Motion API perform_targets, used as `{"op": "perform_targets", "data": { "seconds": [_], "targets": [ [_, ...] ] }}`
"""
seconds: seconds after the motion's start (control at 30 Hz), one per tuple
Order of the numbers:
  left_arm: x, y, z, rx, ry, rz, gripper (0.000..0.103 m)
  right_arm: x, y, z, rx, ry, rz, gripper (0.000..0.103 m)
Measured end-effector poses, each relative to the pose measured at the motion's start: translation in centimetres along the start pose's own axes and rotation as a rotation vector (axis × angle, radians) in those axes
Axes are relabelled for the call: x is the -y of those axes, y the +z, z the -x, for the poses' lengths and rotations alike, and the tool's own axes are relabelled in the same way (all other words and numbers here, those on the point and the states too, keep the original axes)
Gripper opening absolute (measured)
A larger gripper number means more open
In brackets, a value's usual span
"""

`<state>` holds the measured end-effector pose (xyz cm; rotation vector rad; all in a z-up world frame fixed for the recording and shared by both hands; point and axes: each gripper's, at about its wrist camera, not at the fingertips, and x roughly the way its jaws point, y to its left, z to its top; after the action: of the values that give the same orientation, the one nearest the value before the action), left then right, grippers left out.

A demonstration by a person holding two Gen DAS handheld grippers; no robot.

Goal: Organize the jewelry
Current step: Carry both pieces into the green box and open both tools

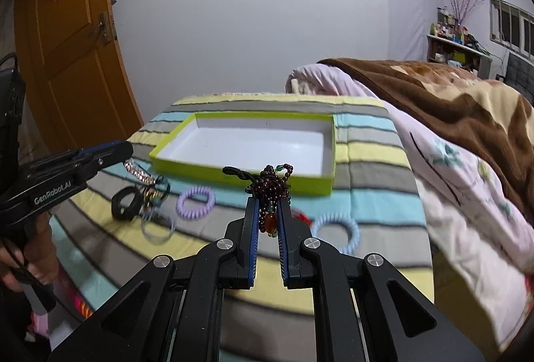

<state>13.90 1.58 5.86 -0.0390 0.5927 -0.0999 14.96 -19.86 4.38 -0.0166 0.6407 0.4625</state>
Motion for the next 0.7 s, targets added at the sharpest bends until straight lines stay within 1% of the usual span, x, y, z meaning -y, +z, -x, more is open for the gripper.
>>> {"op": "perform_targets", "data": {
  "seconds": [0.07, 0.17, 0.4, 0.7],
  "targets": [
    [-0.4, 0.9, -1.0, -0.005, -0.001, -0.001, 0.013, 0.1, 0.9, -0.9, 0.0, 0.0, 0.008, 0.01],
    [-1.0, 2.2, -3.0, -0.018, 0.018, -0.013, 0.013, 0.6, 2.5, -2.8, -0.011, 0.002, 0.01, 0.01],
    [-3.0, 4.3, -8.5, -0.079, 0.056, -0.002, 0.013, 2.9, 5.4, -8.4, -0.071, -0.002, -0.006, 0.011],
    [-4.6, 5.4, -13.5, -0.134, 0.083, -0.006, 0.014, 4.4, 6.6, -14.6, -0.161, -0.022, 0.003, 0.011]
  ]
}}
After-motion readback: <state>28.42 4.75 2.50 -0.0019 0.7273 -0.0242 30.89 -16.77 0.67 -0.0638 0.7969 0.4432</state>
